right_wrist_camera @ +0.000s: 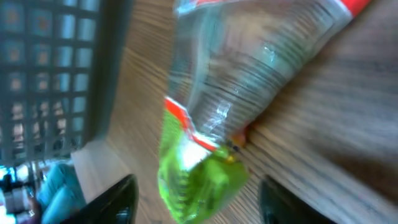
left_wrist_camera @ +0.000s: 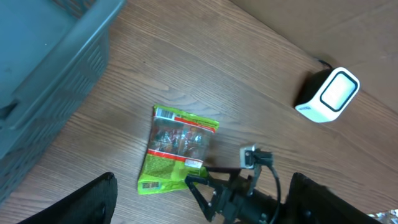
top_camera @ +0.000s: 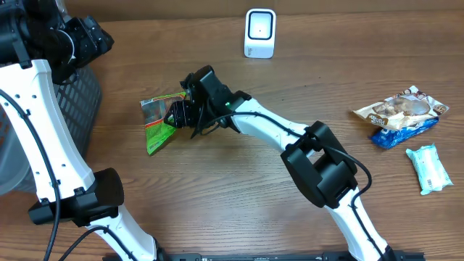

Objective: Scan the item barcode
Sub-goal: 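Move the right gripper left to the green-and-red snack packet, then grasp the green packet's top edge with the right gripper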

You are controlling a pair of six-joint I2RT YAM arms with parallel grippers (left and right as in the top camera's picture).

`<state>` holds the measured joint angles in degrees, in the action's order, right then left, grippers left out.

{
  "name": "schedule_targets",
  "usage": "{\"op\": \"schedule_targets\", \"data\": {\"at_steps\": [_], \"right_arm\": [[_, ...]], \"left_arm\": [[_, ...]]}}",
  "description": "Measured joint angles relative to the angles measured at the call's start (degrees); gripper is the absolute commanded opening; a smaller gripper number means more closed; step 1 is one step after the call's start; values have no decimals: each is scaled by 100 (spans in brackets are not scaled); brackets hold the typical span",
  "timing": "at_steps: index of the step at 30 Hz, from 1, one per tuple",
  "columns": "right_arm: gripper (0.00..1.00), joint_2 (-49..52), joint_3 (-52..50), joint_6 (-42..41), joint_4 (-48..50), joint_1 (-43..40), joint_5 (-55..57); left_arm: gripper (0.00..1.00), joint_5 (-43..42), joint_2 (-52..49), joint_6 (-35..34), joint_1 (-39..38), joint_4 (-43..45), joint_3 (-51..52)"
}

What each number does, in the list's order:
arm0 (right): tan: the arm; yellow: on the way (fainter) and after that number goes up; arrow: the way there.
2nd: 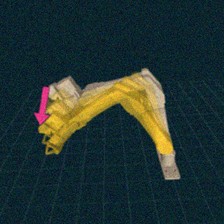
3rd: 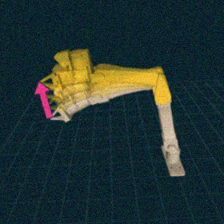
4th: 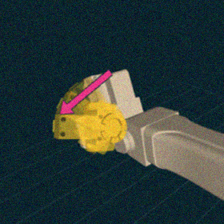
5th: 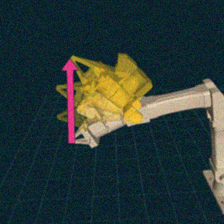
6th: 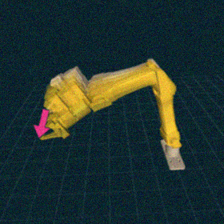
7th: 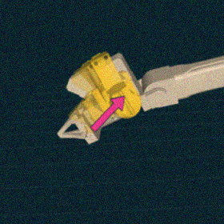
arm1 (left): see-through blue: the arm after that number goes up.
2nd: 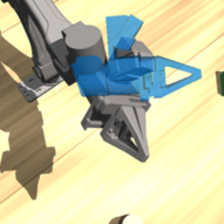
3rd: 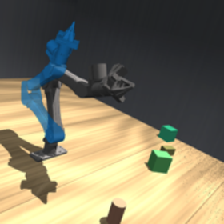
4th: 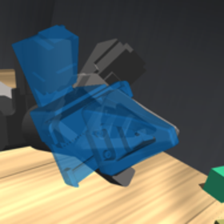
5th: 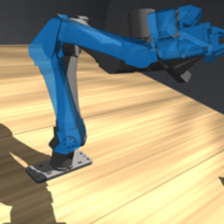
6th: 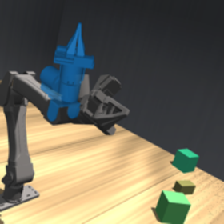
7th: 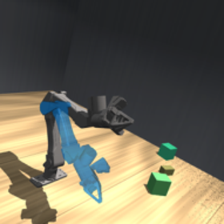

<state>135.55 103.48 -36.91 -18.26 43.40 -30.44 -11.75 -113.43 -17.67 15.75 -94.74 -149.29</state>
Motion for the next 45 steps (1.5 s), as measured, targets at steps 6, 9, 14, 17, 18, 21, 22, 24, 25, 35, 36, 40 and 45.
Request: {"op": "schedule_targets", "data": {"at_steps": [6, 9, 14, 17, 18, 21, 22, 24, 25, 35, 36, 40, 45], "right_arm": [[11, 22, 35, -15, -297, 20, 210], [4, 22, 44, -20, -621, 11, 328], [4, 24, 57, -2, -1134, -101, 382], [4, 20, 72, 20, -1650, -260, 387], [4, 2, 74, 74, -1904, -343, 389], [4, -138, 81, 448, -2761, -667, 380], [4, -262, 87, 863, -3348, -848, 407], [4, -474, 94, 1434, -4199, -1102, 533], [4, -505, 94, 1506, -4288, -1141, 560], [67, -745, 120, 2949, -5285, -2245, 1720], [69, -745, 120, 3016, -5287, -2310, 1709], [75, -745, 136, 3399, -5143, -2557, 1239], [75, -745, 146, 3582, -4898, -2726, 398]], "left_arm": [[80, 4, 0, 0, 0, -2, 0], [83, 15, 0, -2, 0, -4, 0], [84, 37, 0, -2, 0, -4, 0], [84, 48, 0, -2, 0, -4, 0], [83, 50, 0, -2, 0, -4, 0], [85, 63, -4, -2, 0, -7, 0], [85, 66, -7, -2, 0, -9, 0], [86, 68, -28, -2, 0, -13, 0], [85, 70, -50, -2, 0, -22, 0], [81, 85, -647, -4, -415, -179, 0], [81, 85, -715, -2, -514, -177, 2], [81, 125, -964, -4, -955, -177, 7], [80, 326, -1263, -2, -1447, -177, 7]]}}
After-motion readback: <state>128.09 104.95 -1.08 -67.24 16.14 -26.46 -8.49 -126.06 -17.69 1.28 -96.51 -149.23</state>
